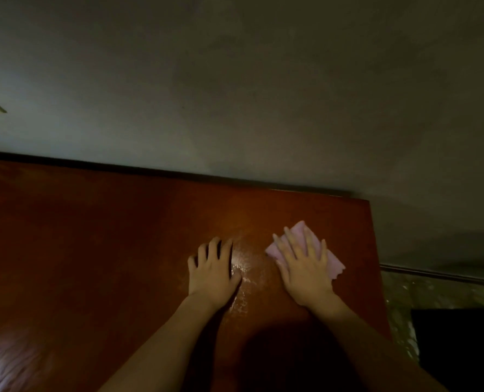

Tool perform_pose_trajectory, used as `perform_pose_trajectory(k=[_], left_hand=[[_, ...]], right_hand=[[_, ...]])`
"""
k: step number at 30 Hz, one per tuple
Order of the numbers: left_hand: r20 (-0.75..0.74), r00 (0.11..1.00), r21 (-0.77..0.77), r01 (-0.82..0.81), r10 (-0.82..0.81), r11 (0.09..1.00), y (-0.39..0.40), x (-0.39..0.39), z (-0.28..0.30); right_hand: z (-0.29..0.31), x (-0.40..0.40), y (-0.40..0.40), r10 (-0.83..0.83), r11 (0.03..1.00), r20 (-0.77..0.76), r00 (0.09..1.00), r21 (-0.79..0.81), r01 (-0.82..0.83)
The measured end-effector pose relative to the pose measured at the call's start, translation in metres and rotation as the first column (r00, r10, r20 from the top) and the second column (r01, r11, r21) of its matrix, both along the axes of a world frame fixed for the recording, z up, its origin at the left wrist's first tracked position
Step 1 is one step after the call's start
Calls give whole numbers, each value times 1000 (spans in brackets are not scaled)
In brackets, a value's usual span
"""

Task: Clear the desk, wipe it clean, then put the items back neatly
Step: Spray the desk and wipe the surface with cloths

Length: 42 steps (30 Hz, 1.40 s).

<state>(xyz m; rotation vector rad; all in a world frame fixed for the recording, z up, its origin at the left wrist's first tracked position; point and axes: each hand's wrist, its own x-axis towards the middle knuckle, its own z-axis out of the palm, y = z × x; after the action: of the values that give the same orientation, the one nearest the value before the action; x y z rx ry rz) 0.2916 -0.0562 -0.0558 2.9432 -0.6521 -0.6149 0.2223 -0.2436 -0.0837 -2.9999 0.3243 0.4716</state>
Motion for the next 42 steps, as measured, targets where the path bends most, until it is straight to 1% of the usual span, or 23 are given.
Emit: perform_pose_trajectory(k=[2,4,6,7,9,12,15,16,17,20,22,25,27,28,29,32,37,39,42], left_hand=[[12,1000,-6,14,-13,1000,-4,5,-2],[19,1000,-12,25,-25,1000,-4,7,-3],[25,998,-18,50,-50,999,1,10,-4],[27,998,-23,64,-64,998,4,12,-5],[31,997,-25,76,-76,997,13,18,-5],[28,998,-8,48,-48,999,23,28,-5],[25,1000,7,-9,8,1000,18,31,-3],[26,999,6,-21,21,1000,11,32,-2],[26,999,4,-25,25,1000,4,33,-2],[30,999,-11,-9,10,1000,-18,36,-2],[26,999,-21,23,-22,1000,-32,36,-4],[20,996,-24,87,-86,996,-44,32,-6],[25,994,-28,108,-108,994,-46,30,-7],[30,994,-32,111,-110,993,-46,30,-7],[35,994,-37,109,-108,993,-45,30,-8],[40,995,-51,99,-97,994,-41,27,-9],[22,998,-20,53,-52,998,-47,15,-6],[24,999,-6,41,-41,999,-52,13,-5],[21,999,-5,41,-41,999,-58,13,-5]], right_hand=[[-2,25,-7,-155,988,30,987,32,154],[-3,55,-4,-286,958,60,956,55,283],[-3,82,8,-345,937,60,937,84,339],[-4,94,14,-348,935,61,935,92,342],[-4,113,28,-279,958,87,956,98,270],[-3,119,47,-45,996,94,995,77,38],[-8,97,50,178,980,93,980,78,-185],[-9,86,46,221,971,83,972,76,-227],[-6,74,41,221,970,60,973,89,-226],[-6,47,7,114,991,36,993,68,-116],[-8,43,-21,-28,999,52,998,30,26],[-8,62,-46,-291,957,91,953,31,289],[-8,85,-45,-386,922,97,917,54,383],[-9,95,-40,-376,927,103,921,57,372],[-9,104,-35,-323,946,115,940,54,318],[-8,109,-20,-117,992,120,986,52,111],[-11,58,-15,102,993,104,989,52,-108],[-9,30,-24,94,994,95,991,51,-99],[-10,0,-58,-32,999,66,997,34,30]])
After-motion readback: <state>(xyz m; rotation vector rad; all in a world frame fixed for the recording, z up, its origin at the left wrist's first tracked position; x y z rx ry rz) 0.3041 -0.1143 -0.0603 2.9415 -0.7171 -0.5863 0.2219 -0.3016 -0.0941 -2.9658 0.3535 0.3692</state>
